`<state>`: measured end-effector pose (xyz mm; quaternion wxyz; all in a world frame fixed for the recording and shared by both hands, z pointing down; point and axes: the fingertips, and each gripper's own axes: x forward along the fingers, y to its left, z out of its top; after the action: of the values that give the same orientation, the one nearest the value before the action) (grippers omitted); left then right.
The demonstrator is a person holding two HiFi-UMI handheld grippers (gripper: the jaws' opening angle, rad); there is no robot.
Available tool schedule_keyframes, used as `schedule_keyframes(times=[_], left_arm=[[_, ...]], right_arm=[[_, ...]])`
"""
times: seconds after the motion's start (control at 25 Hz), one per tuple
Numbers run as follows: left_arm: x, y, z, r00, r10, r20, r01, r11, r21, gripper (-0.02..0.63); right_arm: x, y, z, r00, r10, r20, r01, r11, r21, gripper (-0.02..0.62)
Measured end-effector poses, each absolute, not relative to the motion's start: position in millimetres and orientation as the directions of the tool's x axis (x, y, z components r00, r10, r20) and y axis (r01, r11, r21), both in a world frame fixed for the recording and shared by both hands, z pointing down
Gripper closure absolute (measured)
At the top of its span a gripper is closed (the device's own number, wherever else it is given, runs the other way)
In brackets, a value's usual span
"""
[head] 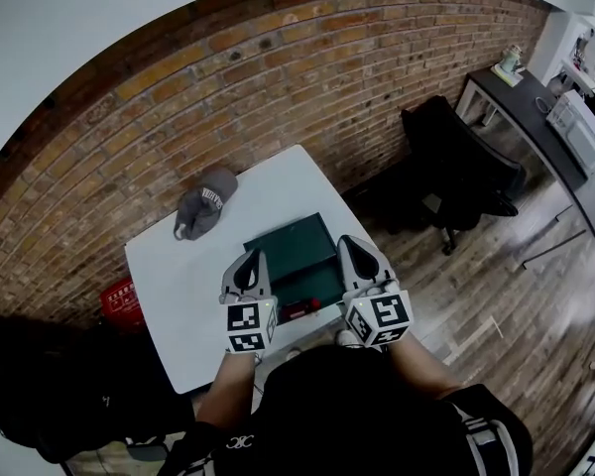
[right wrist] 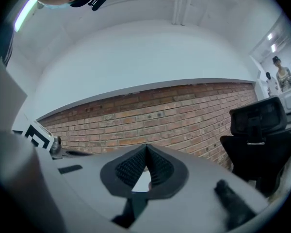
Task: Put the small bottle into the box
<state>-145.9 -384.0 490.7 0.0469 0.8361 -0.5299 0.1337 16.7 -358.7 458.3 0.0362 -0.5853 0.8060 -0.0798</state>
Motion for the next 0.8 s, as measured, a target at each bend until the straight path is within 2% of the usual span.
schedule_keyframes(times=[0.28, 0.8], left_arm=[[-157.9, -369.3, 466.2, 0.346, -0.92, 0.185, -0.929, -0.363, -0.067, 0.592], [-168.6, -369.0, 469.2, 0.333, -0.923, 0.195, -0.936, -0.348, -0.048, 0.592]], right_arm=[[-1.9, -366.3, 457.6, -0.34, -0.94, 0.031, -0.931, 0.332, -0.151, 0.569], [-19.3, -369.4, 461.8, -0.367, -0.929, 0.039, -0.923, 0.359, -0.136, 0.569]])
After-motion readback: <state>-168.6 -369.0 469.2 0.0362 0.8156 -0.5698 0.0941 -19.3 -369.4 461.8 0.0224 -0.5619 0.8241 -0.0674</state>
